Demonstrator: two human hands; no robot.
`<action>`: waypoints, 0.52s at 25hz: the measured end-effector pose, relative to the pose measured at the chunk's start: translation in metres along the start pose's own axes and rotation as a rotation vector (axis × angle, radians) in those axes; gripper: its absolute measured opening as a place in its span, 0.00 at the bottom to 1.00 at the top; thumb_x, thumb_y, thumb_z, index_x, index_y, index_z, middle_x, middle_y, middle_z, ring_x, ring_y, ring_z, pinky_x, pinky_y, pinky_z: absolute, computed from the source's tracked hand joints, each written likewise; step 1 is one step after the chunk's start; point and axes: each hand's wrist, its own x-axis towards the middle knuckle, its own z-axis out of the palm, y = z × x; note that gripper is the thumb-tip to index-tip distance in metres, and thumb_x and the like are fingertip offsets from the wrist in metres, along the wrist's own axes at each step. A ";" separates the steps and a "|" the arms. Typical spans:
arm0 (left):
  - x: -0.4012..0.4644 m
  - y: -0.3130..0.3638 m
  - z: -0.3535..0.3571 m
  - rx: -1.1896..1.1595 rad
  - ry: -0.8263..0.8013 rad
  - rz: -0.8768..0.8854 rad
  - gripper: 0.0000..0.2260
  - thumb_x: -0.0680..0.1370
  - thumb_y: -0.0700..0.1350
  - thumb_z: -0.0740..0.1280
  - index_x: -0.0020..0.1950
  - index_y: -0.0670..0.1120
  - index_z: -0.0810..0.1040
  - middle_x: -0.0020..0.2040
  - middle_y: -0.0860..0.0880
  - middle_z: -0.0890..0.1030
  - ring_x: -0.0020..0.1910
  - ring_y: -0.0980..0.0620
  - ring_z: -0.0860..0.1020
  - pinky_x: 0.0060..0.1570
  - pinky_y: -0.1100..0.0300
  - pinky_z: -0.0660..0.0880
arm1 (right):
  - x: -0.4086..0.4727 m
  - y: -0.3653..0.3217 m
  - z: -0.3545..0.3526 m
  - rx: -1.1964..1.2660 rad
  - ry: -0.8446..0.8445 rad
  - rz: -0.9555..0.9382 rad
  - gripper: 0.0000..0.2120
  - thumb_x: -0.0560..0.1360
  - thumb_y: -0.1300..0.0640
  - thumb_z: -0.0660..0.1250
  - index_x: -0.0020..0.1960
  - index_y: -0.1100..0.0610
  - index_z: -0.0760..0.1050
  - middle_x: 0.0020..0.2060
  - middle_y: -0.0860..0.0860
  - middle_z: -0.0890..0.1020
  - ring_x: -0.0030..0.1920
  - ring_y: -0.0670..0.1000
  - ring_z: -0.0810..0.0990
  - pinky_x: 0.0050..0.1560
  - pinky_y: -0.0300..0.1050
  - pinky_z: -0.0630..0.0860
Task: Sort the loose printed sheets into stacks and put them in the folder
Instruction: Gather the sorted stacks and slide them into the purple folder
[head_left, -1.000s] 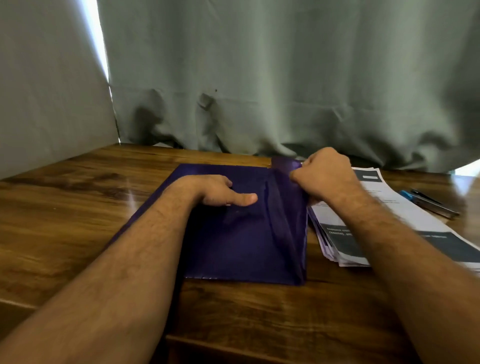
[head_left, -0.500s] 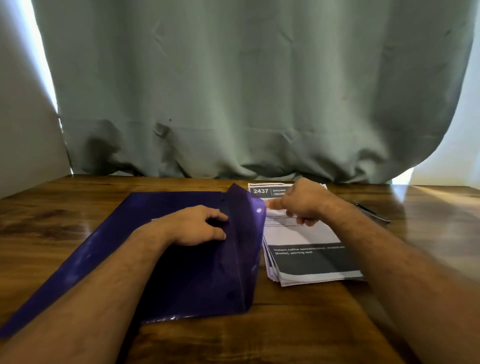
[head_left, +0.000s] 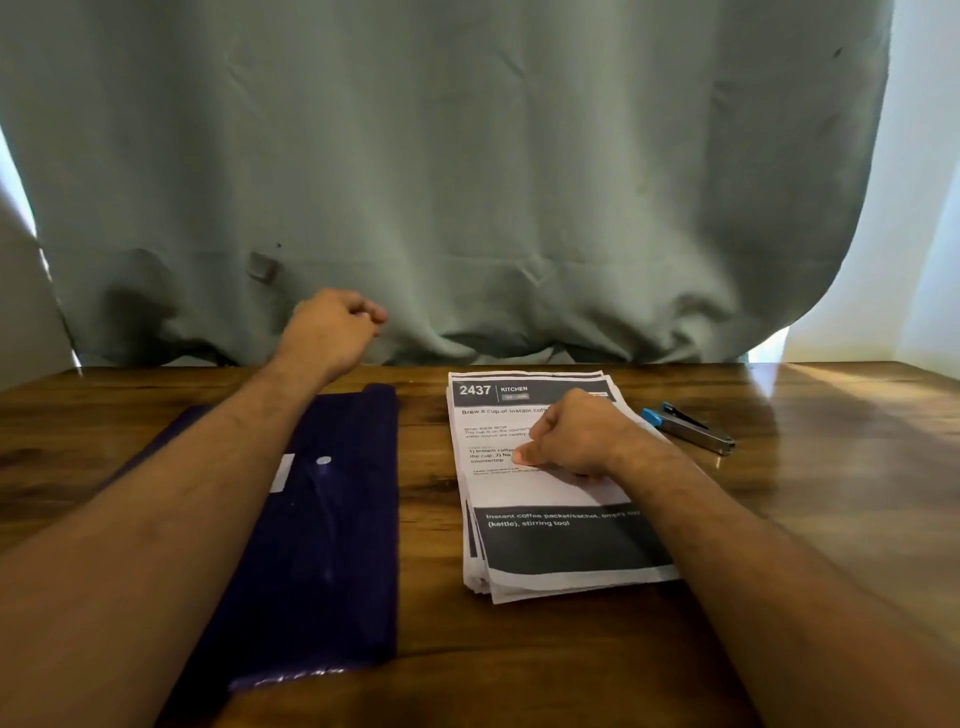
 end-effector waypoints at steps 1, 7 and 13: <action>0.000 0.012 0.011 0.045 -0.082 0.063 0.14 0.81 0.36 0.61 0.49 0.51 0.82 0.55 0.46 0.84 0.58 0.48 0.80 0.65 0.51 0.74 | 0.001 0.000 0.000 0.008 -0.005 0.002 0.22 0.69 0.46 0.77 0.58 0.54 0.78 0.51 0.52 0.83 0.49 0.53 0.82 0.56 0.52 0.79; -0.003 0.032 0.074 0.405 -0.392 0.169 0.15 0.80 0.39 0.63 0.66 0.49 0.80 0.67 0.49 0.80 0.63 0.49 0.76 0.61 0.58 0.70 | 0.005 0.003 0.004 0.026 0.026 0.002 0.24 0.68 0.46 0.77 0.60 0.54 0.78 0.54 0.52 0.82 0.53 0.53 0.80 0.59 0.53 0.78; -0.004 0.011 0.096 0.439 -0.428 0.143 0.23 0.82 0.41 0.62 0.77 0.50 0.67 0.71 0.48 0.76 0.67 0.49 0.74 0.66 0.54 0.72 | 0.004 0.003 0.004 0.034 0.201 -0.048 0.18 0.72 0.47 0.75 0.58 0.53 0.80 0.52 0.50 0.83 0.49 0.48 0.79 0.52 0.44 0.78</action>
